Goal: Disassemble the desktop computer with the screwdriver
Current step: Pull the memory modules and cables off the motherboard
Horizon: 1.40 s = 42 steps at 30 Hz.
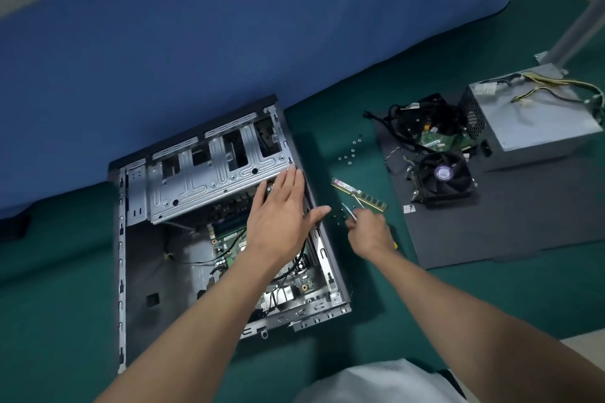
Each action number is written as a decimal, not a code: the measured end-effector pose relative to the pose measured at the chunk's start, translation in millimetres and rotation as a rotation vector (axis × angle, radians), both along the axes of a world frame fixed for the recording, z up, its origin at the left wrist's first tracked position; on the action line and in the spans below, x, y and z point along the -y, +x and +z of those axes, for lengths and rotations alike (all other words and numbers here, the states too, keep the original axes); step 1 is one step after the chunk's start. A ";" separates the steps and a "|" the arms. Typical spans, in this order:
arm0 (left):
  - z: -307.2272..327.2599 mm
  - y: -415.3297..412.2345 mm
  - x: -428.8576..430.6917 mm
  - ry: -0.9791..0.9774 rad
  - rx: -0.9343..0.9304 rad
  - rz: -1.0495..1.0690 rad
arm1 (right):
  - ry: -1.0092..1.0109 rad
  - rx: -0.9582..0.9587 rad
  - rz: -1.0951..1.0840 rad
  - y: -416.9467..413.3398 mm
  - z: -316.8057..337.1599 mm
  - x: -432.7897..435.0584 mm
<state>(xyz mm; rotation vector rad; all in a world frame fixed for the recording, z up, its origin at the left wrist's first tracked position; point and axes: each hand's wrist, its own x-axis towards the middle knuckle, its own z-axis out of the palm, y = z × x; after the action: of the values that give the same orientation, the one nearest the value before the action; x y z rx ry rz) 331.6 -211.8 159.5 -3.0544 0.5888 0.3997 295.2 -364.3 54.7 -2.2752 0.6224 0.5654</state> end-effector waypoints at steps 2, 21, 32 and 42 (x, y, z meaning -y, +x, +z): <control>2.1 0.5 1.3 0.013 -0.011 0.011 | -0.051 0.031 0.033 -1.3 -4.0 -3.3; -3.5 -6.3 -3.9 -0.139 -0.089 0.074 | -0.429 0.085 0.150 -72.5 -11.9 -1.0; -23.0 -36.4 -132.8 -0.281 -0.131 0.350 | -0.167 0.896 -0.032 -22.6 87.7 -42.5; -67.8 -55.6 -201.4 -0.204 -0.503 0.435 | -0.218 0.108 1.034 9.3 54.6 -165.9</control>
<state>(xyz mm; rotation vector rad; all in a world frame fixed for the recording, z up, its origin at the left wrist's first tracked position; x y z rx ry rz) 276.0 -10.4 91.7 -3.2633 -0.0627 1.2063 304.5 -198.3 109.4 -2.7062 -0.6480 0.8517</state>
